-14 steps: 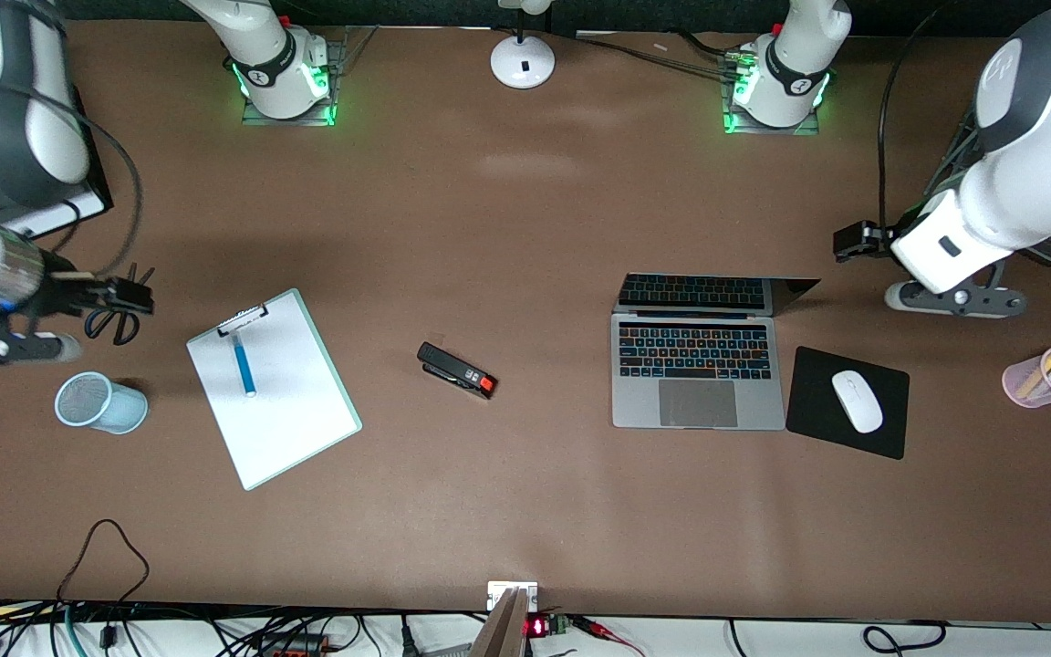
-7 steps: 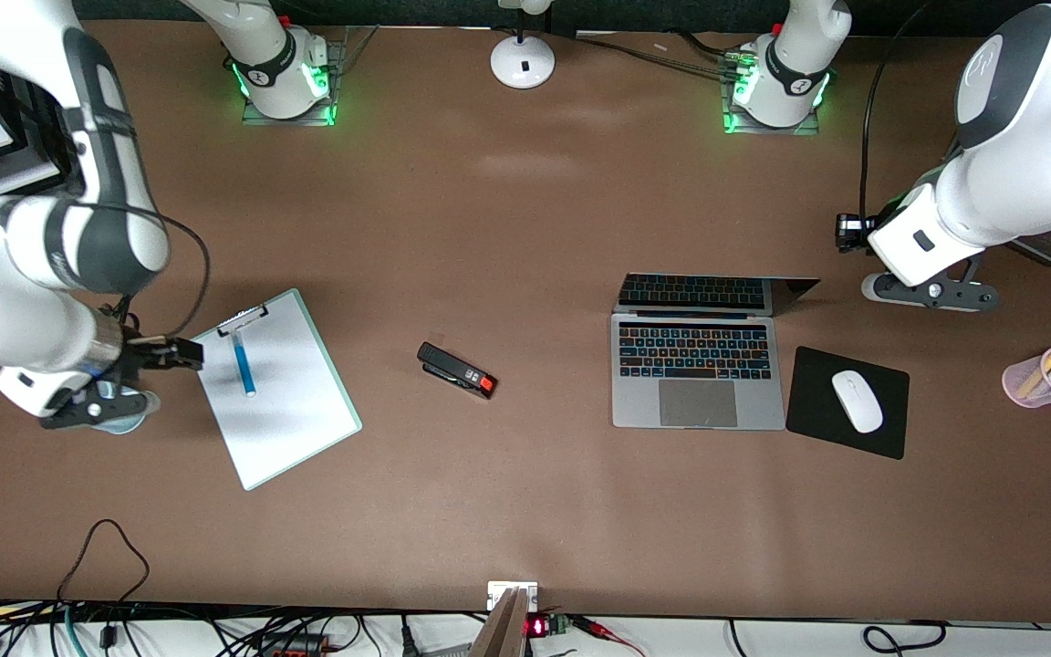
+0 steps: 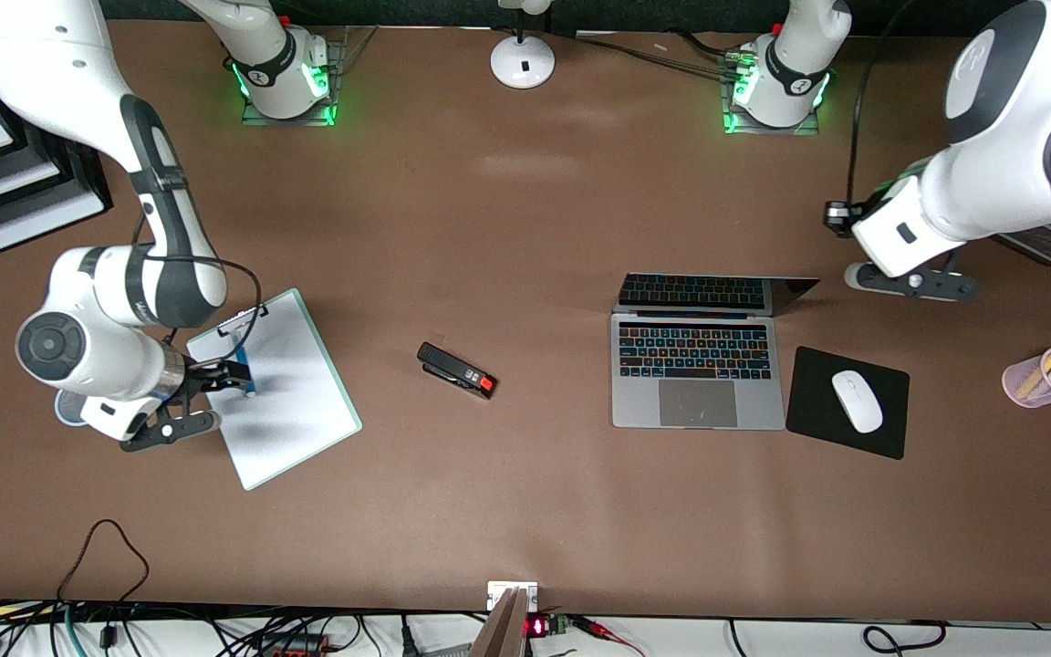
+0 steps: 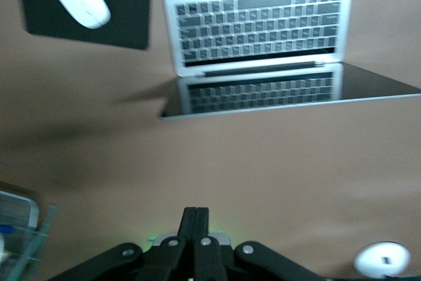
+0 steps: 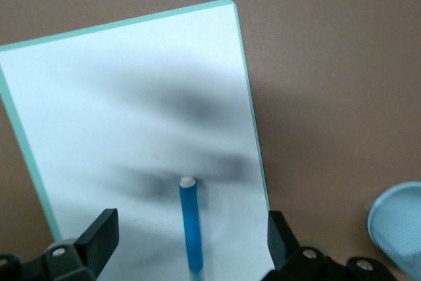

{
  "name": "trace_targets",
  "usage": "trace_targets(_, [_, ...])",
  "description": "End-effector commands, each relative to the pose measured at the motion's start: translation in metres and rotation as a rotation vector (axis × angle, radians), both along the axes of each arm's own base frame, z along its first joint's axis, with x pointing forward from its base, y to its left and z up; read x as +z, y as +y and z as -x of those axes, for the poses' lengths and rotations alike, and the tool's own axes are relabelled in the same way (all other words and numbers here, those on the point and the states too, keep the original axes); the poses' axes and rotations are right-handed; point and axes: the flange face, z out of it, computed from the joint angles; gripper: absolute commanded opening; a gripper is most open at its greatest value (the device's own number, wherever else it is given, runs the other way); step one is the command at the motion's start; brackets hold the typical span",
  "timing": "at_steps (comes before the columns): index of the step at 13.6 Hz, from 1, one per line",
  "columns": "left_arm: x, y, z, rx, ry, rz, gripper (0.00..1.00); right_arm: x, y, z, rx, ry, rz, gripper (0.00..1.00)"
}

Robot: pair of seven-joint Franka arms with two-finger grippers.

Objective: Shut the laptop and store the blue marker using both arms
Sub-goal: 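Grasp the blue marker with the right gripper while the left gripper reaches the laptop lid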

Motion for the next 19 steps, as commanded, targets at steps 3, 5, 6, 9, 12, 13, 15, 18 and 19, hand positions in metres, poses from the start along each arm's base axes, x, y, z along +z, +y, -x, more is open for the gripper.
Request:
trace_targets(3, [-0.038, -0.046, 0.028, 0.055, -0.014, 0.006, 0.0, -0.025, -0.001, 0.0, 0.056, 0.011, -0.014, 1.0])
trace_targets(5, [-0.064, -0.061, 0.045, 0.05, -0.058, 0.0, 0.0, -0.034, 0.003, -0.001, 0.065, 0.008, -0.012, 1.0])
trace_targets(6, [-0.076, -0.066, 0.053, 0.048, -0.085, -0.001, 0.0, -0.04, 0.002, 0.0, 0.066, 0.013, -0.011, 0.98])
trace_targets(9, [-0.115, -0.073, 0.06, 0.048, -0.174, 0.014, 0.0, -0.052, 0.004, 0.002, 0.12, 0.034, -0.013, 0.84])
trace_targets(12, [-0.142, -0.076, 0.054, 0.044, -0.281, 0.046, 0.0, -0.061, 0.003, 0.006, 0.122, 0.057, -0.013, 0.69])
trace_targets(13, [-0.147, -0.077, 0.048, 0.044, -0.307, 0.059, 0.0, -0.062, 0.003, 0.007, 0.122, 0.059, -0.013, 0.69])
trace_targets(15, [-0.159, -0.077, 0.035, 0.016, -0.374, 0.055, 0.0, -0.066, 0.002, 0.007, 0.119, 0.065, -0.012, 0.63])
trace_targets(18, [-0.174, -0.075, 0.009, -0.026, -0.453, 0.05, 0.0, -0.074, 0.001, 0.009, 0.115, 0.072, -0.013, 0.62])
trace_targets(19, [-0.178, -0.077, 0.001, -0.033, -0.478, 0.06, 0.0, -0.074, -0.001, 0.008, 0.112, 0.072, -0.013, 0.59])
